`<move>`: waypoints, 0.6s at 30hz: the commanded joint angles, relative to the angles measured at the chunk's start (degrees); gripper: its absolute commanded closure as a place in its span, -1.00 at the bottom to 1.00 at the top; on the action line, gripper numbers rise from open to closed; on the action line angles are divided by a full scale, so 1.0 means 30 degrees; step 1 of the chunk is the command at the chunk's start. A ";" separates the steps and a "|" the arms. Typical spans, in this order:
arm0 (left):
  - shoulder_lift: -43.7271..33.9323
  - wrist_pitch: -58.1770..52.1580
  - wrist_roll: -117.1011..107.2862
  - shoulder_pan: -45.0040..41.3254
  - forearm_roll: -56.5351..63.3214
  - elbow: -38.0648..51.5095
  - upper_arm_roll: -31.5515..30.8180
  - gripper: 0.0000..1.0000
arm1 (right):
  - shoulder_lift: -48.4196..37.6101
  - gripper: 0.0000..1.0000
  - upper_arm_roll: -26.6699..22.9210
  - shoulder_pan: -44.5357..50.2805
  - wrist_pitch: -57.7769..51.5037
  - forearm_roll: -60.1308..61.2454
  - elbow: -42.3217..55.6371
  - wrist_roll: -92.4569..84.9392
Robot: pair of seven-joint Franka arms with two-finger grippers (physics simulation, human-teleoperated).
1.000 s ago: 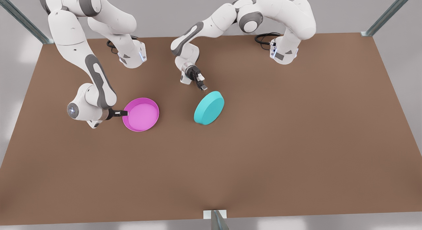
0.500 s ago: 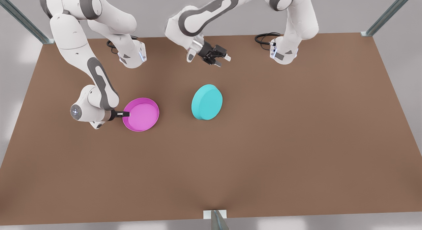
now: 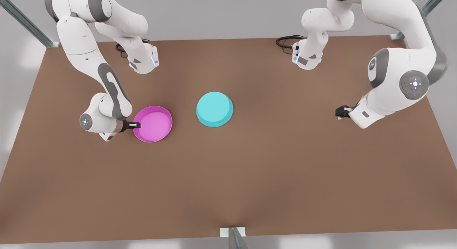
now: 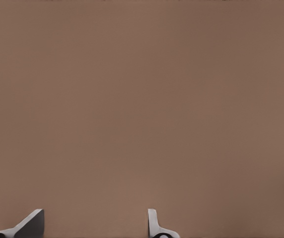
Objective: Flip the blue plate over with the left arm, and stack the pink plate on top of the blue plate with the right arm
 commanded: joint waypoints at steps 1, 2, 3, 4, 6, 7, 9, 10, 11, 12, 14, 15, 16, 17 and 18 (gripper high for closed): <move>0.0035 0.0071 -0.0077 0.0101 -0.0176 0.0049 0.0004 -1.00 | 0.0000 0.08 0.0000 0.0000 0.0029 -0.0027 0.0000 -0.0001; -0.0023 0.0422 -0.0283 0.0101 -0.0205 -0.0184 -0.0025 -1.00 | 0.0000 0.08 0.0000 0.0000 0.0000 0.0002 0.0000 -0.0001; -0.0052 0.0862 -0.0253 0.0101 -0.0234 -0.0799 -0.0025 -1.00 | 0.0029 0.08 -0.0029 0.0000 0.0029 -0.0027 0.0000 -0.0030; -0.0519 0.1009 -0.0341 0.0101 -0.0410 -0.0859 -0.0025 -1.00 | 0.0029 0.08 0.0000 0.0000 0.0058 -0.0027 0.0029 -0.0030; -0.2191 0.1391 -0.0195 0.0013 -0.0440 -0.1269 -0.0025 -1.00 | 0.0000 0.12 0.0000 0.0000 0.0175 -0.0027 0.0029 -0.0001; -0.2834 0.1069 -0.0252 -0.0133 -0.0381 -0.1414 0.0004 -1.00 | -0.0029 0.12 -0.0029 0.0000 0.0176 -0.0027 0.0029 -0.0001; -0.3715 0.1478 -0.0283 -0.0602 -0.0410 -0.2910 0.0062 -1.00 | -0.0030 0.11 0.0000 0.0000 0.0205 -0.0027 0.0029 -0.0001; -0.3539 0.1448 -0.0283 -0.0602 -0.0469 -0.2705 0.0120 -1.00 | -0.0030 0.11 0.0000 0.0000 0.0526 -0.0027 0.0029 -0.0001; -0.3451 0.1477 -0.0253 -0.0602 -0.0469 -0.2646 0.0121 -1.00 | 0.0000 0.11 0.0000 0.0000 0.0586 0.0002 0.0029 -0.0001; -0.3451 0.1449 -0.0283 -0.0602 -0.0440 -0.2646 0.0121 -1.00 | 0.0029 0.12 0.0000 0.0000 0.0615 0.0002 0.0029 -0.0001; -0.3451 0.1507 -0.0253 -0.0602 -0.0469 -0.2646 0.0150 -1.00 | 0.0029 0.30 0.0000 0.0000 0.0615 -0.0027 0.0029 -0.0030; -0.3451 0.1478 -0.0253 -0.0602 -0.0469 -0.2529 0.0180 -1.00 | 0.0029 0.41 0.0000 0.0000 0.0615 -0.0027 0.0029 -0.0030; -0.3451 0.1478 -0.0253 -0.0602 -0.0469 -0.2529 0.0180 -1.00 | 0.0029 0.47 0.0000 0.0000 0.0644 -0.0027 0.0029 -0.0030; -0.3451 0.1448 -0.0224 -0.0602 -0.0469 -0.2529 0.0180 -1.00 | 0.0029 0.49 0.0000 0.0000 0.0644 -0.0027 0.0030 -0.0030; -0.3451 0.1507 -0.0224 -0.0602 -0.0469 -0.2499 0.0180 -1.00 | 0.0029 0.51 0.0000 0.0000 0.0644 -0.0027 0.0058 -0.0030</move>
